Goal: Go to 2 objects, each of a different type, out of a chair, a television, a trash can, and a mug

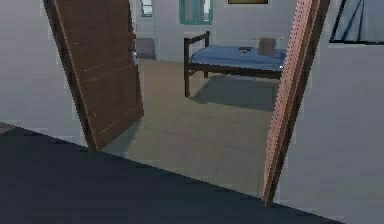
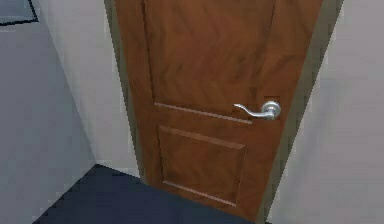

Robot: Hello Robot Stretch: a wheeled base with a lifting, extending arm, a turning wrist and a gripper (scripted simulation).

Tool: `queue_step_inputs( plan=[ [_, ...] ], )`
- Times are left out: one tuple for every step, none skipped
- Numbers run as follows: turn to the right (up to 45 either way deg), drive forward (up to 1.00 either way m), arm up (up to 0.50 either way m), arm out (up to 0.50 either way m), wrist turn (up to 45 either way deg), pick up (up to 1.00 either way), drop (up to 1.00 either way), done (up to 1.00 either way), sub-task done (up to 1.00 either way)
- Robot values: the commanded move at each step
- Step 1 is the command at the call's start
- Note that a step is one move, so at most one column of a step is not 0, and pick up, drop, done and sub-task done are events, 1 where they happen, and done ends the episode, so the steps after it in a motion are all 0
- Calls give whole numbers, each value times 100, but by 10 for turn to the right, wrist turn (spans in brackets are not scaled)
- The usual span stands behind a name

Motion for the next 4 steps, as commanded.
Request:
queue_step_inputs(
  plan=[
    [-30, 0, 0, 0, 0, 0, 0, 0, 0],
    [0, 100, 0, 0, 0, 0, 0, 0, 0],
    [0, 100, 0, 0, 0, 0, 0, 0, 0],
    [0, 75, 0, 0, 0, 0, 0, 0, 0]
  ],
)
